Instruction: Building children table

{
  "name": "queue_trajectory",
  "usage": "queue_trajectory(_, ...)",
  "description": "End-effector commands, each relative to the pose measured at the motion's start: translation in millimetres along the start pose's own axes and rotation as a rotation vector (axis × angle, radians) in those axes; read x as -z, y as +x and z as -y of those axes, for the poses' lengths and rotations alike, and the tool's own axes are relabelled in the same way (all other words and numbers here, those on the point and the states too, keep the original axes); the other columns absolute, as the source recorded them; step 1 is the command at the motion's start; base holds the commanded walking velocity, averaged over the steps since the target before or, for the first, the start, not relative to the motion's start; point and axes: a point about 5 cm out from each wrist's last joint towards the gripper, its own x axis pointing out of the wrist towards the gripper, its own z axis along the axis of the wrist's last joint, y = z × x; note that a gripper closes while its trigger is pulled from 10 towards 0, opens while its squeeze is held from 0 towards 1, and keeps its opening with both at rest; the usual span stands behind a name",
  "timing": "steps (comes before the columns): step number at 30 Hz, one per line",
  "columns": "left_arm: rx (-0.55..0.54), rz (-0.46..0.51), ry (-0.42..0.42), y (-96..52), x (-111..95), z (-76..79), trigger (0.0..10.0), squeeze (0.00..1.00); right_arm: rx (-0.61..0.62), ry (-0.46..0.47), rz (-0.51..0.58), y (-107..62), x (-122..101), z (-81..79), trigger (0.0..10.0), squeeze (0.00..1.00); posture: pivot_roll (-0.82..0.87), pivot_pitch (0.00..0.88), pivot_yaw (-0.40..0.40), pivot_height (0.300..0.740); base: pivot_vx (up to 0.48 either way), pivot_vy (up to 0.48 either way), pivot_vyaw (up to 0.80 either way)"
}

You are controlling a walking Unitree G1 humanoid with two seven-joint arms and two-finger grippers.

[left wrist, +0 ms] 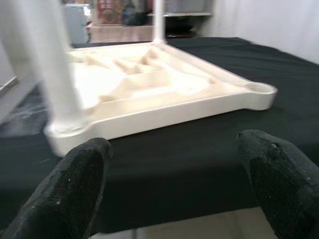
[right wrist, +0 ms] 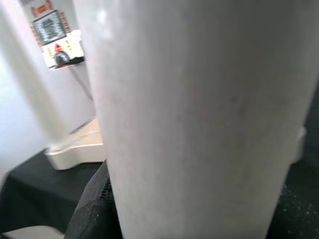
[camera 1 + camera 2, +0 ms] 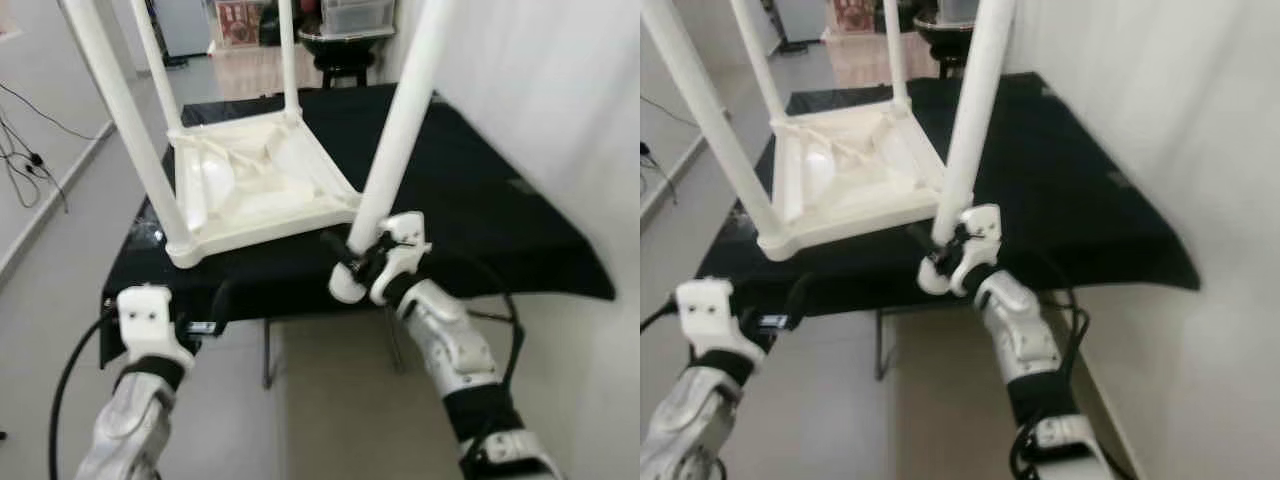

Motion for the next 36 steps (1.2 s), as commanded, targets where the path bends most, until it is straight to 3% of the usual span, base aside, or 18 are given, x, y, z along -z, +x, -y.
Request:
queue_trajectory(1, 0.003, -0.003, 0.003, -0.5, 0, 0.3, 10.0, 0.0, 0.004, -0.006, 0.017, 0.5, -2, 0.2, 10.0, 0.0, -0.07, 0.043, 0.04, 0.74, 0.326, 0.0, 0.0)
queue_trajectory(12, 0.008, 0.001, 0.005, -1.0, 0, 0.9, 10.0, 0.0, 0.01, 0.029, 0.086, 0.5, -12, 3.7, 10.0, 0.0, -0.07, 0.044, 0.039, 0.74, 0.325, 0.0, 0.0)
queue_trajectory(23, 0.01, 0.001, 0.005, -2.0, -1, 1.7, 10.0, 0.0, 0.009, -0.009, 0.129, 4.1, -27, 6.5, 10.0, 0.0, -0.06, 0.047, 0.036, 0.74, 0.325, 0.0, 0.0)
queue_trajectory(28, 0.008, 0.001, 0.003, -1.9, 0, 2.0, 10.0, 0.0, -0.072, -0.055, 0.148, 4.7, -35, -1.9, 10.0, 0.0, -0.06, 0.047, 0.035, 0.74, 0.323, 0.0, 0.0)
queue_trajectory(30, 0.007, 0.001, 0.004, -1.9, 0, 2.1, 10.0, 0.0, -0.143, -0.109, 0.136, 3.2, -36, -7.8, 10.0, 0.0, -0.06, 0.047, 0.035, 0.74, 0.313, 0.0, 0.69)
queue_trajectory(36, 0.023, -0.013, 0.053, -2.6, 0, 5.8, 10.0, 0.0, -0.243, -0.15, 0.128, 1.9, -39, -12.9, 10.0, 0.0, -0.06, 0.048, 0.034, 0.74, 0.147, 0.0, 0.8)
